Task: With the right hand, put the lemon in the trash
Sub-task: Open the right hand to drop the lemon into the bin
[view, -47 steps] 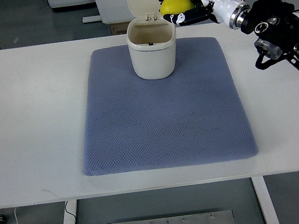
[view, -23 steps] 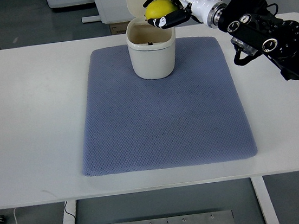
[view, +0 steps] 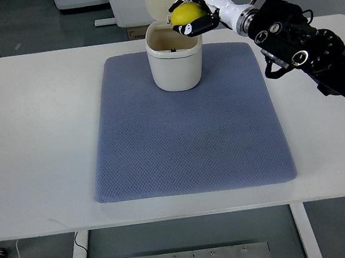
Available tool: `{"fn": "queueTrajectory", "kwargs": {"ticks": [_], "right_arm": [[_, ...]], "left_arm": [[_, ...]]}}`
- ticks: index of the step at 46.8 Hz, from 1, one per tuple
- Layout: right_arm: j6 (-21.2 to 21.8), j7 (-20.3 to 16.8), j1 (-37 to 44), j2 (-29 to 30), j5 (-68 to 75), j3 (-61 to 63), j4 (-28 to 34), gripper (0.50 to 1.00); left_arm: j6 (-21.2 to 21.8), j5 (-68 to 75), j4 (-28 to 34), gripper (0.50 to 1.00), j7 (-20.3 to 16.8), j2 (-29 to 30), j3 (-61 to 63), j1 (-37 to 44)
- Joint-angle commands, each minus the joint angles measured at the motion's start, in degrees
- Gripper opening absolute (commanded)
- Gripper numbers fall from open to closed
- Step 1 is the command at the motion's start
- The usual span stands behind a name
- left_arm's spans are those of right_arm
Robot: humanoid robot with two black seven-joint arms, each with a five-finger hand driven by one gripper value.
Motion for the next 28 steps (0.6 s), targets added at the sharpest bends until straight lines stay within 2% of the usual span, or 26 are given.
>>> {"fn": "queueTrajectory", "kwargs": {"ticks": [1,12,25,28], "right_arm": [[-0.39,-1.02,-0.03,0.00,0.00,0.02,0.00,0.506],[-0.39,-1.11,0.06,0.00,0.09,0.02,0.26,0.623],[-0.21,-1.11,0.06,0.00,0.09,0.02,0.79,0.686],[-0.12,-1.11,0.06,0.00,0.09,0.02,0.88,0.717]], "left_arm": [[0.00,0.00,0.00,1.000,0.00,0.00,0.00,-0.01],[0.00,0.00,0.00,1.000,0.00,0.00,0.00,-0.01],[0.00,0.00,0.00,1.000,0.00,0.00,0.00,-0.01],[0.00,0.00,0.00,1.000,0.00,0.00,0.00,-0.01]]}}
